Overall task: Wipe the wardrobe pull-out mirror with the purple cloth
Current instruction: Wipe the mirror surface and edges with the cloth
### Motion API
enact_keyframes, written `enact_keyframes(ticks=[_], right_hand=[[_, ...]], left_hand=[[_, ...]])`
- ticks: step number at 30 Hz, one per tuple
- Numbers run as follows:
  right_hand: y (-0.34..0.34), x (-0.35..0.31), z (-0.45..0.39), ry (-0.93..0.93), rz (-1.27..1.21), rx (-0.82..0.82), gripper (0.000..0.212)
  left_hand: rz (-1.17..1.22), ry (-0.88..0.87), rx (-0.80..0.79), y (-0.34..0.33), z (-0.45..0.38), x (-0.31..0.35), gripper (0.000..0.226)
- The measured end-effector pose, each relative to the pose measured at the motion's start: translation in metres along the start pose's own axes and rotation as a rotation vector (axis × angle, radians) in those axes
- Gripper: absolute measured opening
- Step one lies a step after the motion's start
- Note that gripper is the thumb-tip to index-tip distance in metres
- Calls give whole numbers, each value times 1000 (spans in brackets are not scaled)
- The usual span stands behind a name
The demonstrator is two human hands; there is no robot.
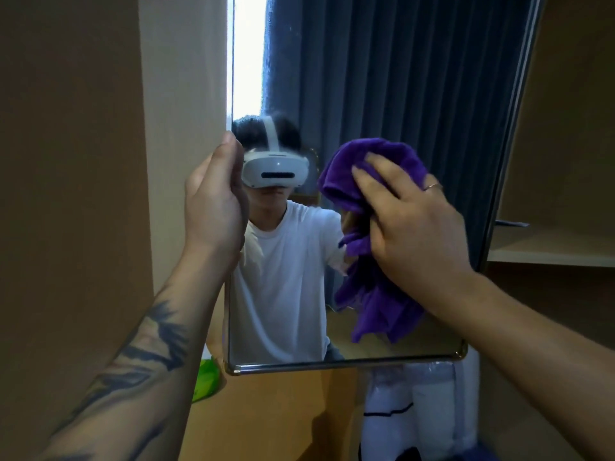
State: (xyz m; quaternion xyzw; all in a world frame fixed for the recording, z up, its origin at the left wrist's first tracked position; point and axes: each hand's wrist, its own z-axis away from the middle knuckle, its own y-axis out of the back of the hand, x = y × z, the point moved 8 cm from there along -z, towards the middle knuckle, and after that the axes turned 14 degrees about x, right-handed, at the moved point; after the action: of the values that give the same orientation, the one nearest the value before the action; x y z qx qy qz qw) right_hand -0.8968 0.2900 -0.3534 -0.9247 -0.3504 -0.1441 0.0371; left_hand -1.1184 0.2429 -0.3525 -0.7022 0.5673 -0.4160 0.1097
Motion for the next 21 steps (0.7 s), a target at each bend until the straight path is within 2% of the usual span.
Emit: enact_keyframes(ticks=[1,4,5,6,9,10,11,14,16,21], right_hand=[[-2,-12,6,63,-11,-13,49],[-9,-60,49,427,-116,-158,44],[-11,-60,53,466,-119,-194,45],[-13,-52,45,426,-110,-191,46],[-7,-11,3,74,-34,-26,48],[-5,-7,-1,10,-5,16,48],[-5,-14,2,24,1,28,48],[-11,-63,38,333,-100,-78,46],[-13,-69,47,431,-123,-121,44],[-11,-33,-3,106,-32,43,49]], left_hand=[[-4,-8,-6,0,-1,0,49],[4,-46,-11,-1,-2,2,48],[9,-56,-9,-1,-3,2,47],[7,-58,-8,0,-3,3,45],[-23,-52,0,3,-5,1,43],[-30,-49,5,3,-4,2,43],[-37,-43,12,3,-4,2,42],[-41,-34,20,1,-2,2,45],[-57,-33,18,1,0,3,49],[-87,-9,21,3,1,3,52]])
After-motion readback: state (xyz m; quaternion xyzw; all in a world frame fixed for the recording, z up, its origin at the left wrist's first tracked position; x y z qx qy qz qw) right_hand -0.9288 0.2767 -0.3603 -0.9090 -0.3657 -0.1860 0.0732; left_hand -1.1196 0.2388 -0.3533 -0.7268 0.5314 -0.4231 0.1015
